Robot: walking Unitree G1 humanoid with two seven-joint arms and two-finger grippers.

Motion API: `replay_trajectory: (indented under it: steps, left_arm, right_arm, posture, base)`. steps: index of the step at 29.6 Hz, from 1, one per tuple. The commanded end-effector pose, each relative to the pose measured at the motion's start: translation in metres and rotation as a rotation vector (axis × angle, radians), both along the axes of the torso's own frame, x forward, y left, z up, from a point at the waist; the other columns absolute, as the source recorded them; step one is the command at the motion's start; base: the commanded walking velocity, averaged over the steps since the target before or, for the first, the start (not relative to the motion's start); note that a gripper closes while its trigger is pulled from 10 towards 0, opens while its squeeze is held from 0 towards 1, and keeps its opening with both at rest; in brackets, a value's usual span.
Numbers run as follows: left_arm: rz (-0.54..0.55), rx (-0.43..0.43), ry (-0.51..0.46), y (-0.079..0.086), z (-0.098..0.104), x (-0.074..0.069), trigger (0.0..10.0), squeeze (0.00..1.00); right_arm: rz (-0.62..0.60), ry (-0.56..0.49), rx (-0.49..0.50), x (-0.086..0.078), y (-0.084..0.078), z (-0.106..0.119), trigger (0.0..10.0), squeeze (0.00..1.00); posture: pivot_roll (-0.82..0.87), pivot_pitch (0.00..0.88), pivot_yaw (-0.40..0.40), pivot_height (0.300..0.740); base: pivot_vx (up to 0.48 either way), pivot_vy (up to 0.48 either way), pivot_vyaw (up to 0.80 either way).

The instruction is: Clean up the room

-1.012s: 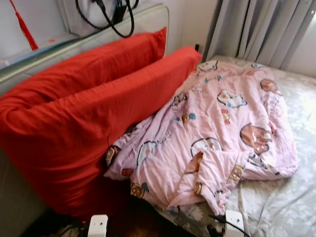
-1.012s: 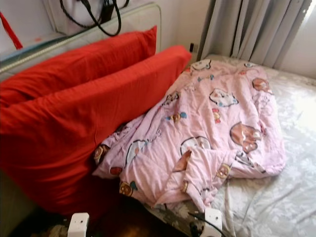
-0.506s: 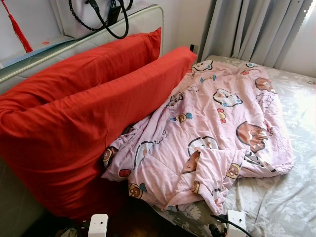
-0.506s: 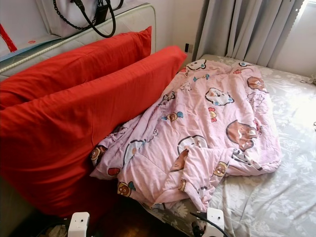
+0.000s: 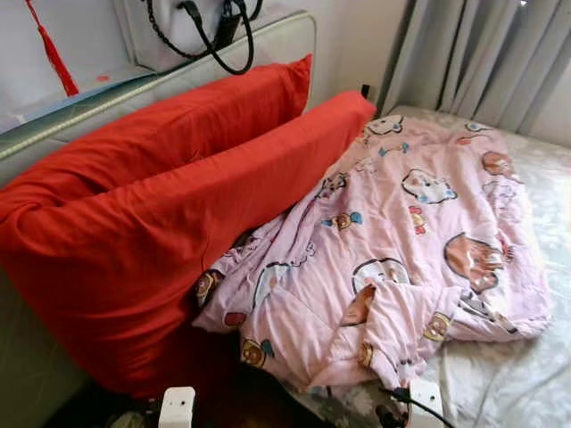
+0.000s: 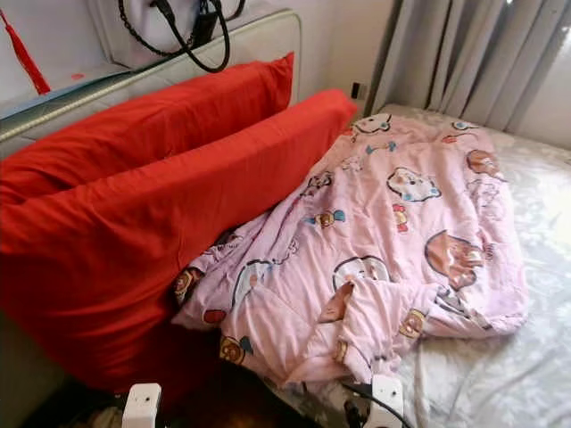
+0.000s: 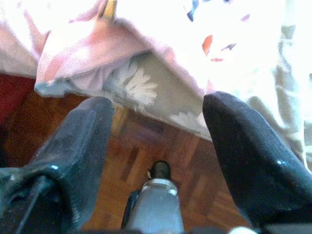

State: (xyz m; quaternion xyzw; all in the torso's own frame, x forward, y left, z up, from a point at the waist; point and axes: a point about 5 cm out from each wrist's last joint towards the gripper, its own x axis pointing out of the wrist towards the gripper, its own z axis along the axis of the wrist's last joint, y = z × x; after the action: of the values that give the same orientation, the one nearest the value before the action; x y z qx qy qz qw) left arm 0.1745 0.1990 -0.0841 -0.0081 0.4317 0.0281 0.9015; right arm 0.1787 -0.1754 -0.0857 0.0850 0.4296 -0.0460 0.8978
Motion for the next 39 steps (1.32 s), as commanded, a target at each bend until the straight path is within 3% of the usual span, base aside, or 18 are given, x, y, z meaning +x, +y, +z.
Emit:
replay_trajectory:
  steps: [1,10,26,31,39]
  left_arm:
    - [-0.008,-0.014,0.007,-0.005,-0.002,-0.002,10.0,0.0]
    - [-0.021,-0.004,-0.008,-0.005,-0.001,-0.001,10.0,0.0]
    - [0.009,-0.082,-0.196,-0.007,0.009,0.006,10.0,0.0]
    - [-0.018,-0.099,-0.227,-0.009,0.011,0.007,10.0,0.0]
    - [0.009,-0.096,-0.272,-0.008,0.014,0.007,10.0,0.0]
  right_arm:
    - [-0.01,0.027,-0.017,-0.009,-0.008,-0.004,10.0,0.0]
    - [-0.003,0.011,-0.019,-0.009,-0.01,-0.002,10.0,0.0]
    - [-0.001,-0.319,-0.032,0.05,-0.014,0.037,10.0,0.0]
    - [-0.015,-0.361,-0.046,0.05,-0.017,0.04,10.0,0.0]
    - [0.011,-0.512,-0.052,0.053,-0.013,0.052,10.0,0.0]
  posture:
    - [0.12,0.022,-0.033,0.74]
    - [0.12,0.024,-0.036,0.74]
    - [0.11,0.066,-0.037,0.74]
    - [0.11,0.075,-0.041,0.74]
    - [0.1,0.077,-0.044,0.74]
  base:
    - [0.27,0.0,0.0]
    - [0.059,0.0,0.0]
    - [0.0,0.0,0.0]
    - [0.0,0.0,0.0]
    - [0.0,0.0,0.0]
